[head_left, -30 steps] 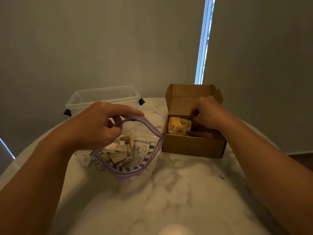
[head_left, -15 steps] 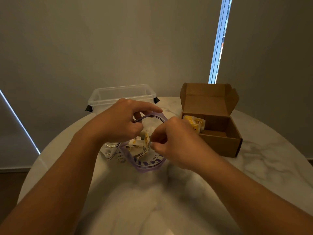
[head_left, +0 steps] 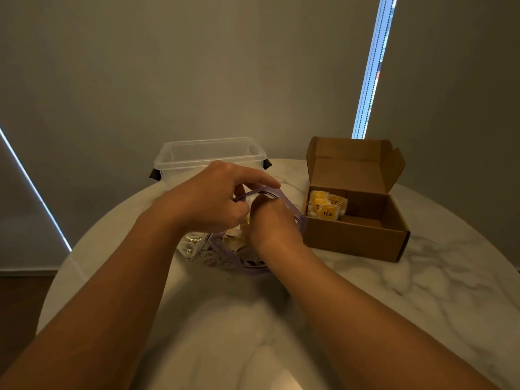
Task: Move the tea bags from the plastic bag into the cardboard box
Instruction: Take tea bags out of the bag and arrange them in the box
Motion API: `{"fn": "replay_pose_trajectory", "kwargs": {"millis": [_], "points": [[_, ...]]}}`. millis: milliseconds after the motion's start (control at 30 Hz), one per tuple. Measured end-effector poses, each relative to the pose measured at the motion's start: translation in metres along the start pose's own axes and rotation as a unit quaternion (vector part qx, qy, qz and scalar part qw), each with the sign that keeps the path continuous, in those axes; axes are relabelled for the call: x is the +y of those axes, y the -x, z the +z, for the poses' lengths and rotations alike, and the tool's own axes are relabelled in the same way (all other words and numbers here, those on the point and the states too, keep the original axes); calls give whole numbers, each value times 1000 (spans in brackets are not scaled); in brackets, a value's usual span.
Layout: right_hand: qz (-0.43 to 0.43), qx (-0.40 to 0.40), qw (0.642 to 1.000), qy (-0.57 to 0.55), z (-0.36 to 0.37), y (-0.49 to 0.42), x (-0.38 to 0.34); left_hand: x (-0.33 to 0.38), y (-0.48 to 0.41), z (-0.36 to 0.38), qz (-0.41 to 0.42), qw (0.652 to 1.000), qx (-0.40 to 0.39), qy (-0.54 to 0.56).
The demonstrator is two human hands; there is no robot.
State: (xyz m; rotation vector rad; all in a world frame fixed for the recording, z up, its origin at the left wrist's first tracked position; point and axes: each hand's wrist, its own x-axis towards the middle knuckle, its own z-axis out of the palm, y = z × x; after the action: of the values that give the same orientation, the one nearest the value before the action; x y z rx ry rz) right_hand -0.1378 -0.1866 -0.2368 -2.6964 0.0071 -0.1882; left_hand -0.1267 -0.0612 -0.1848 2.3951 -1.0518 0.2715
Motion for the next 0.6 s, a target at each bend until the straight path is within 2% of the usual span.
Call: {"fn": "replay_pose_trajectory", "kwargs": {"millis": [267, 367, 600], "points": [[26, 64, 996, -56, 5, 4, 6, -3, -1, 1, -6, 1000, 0, 0], [10, 86, 994, -66, 3, 9, 11, -3, -1, 2, -5, 1000, 2, -3], [-8, 80, 969, -234, -14, 31, 28, -1, 0, 1, -6, 1000, -3, 1]]}}
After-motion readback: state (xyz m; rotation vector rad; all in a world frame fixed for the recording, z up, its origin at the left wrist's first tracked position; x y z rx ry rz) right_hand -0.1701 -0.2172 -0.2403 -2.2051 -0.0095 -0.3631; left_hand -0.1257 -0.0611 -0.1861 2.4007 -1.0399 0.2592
